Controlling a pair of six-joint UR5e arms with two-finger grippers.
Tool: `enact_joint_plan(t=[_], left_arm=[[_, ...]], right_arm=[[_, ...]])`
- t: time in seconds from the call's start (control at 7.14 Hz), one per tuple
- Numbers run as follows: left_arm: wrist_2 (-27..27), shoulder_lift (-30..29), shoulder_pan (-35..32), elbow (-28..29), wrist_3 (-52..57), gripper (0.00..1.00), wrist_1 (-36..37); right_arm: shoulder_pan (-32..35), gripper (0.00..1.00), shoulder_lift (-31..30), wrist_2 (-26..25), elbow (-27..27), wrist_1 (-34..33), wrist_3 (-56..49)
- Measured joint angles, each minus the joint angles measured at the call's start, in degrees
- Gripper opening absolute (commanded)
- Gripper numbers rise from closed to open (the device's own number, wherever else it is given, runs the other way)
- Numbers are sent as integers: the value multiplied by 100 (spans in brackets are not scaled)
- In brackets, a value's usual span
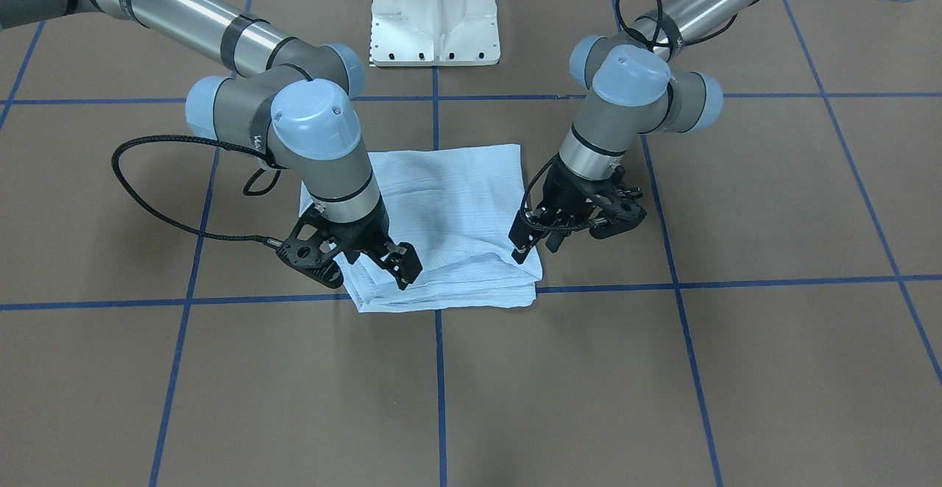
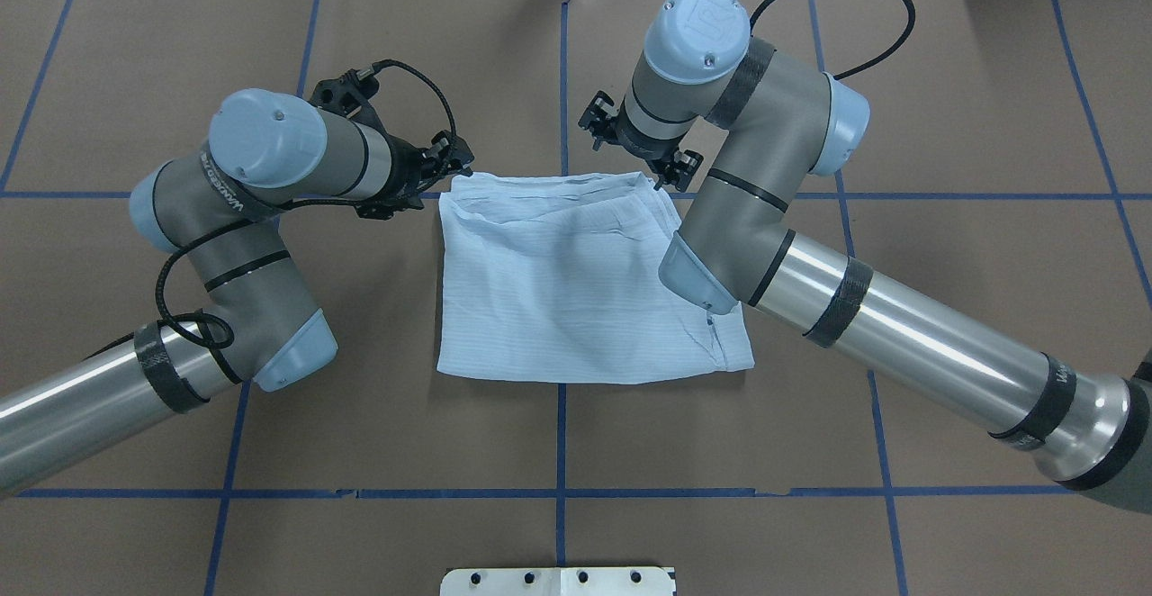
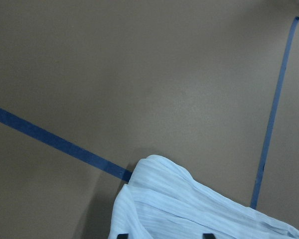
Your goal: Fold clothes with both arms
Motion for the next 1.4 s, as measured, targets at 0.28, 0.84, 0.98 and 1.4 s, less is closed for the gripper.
enact_joint_plan(t=[0.28, 0.84, 0.98, 1.4], left_arm=[[-298, 344, -220, -386, 318, 100, 32], [-695, 1178, -474, -1529, 1262, 100, 603], [-739, 1337, -661, -1886, 1848, 100, 1092], [-1296, 2029, -1662, -2210, 4173, 100, 1631]], right_arm=[[141, 100, -21, 130, 25, 7, -290], [736, 100, -482, 550, 194, -41, -1999], [1062, 100, -812, 730, 319, -53, -2757], [2432, 100, -1689, 1586, 392, -344, -5365]])
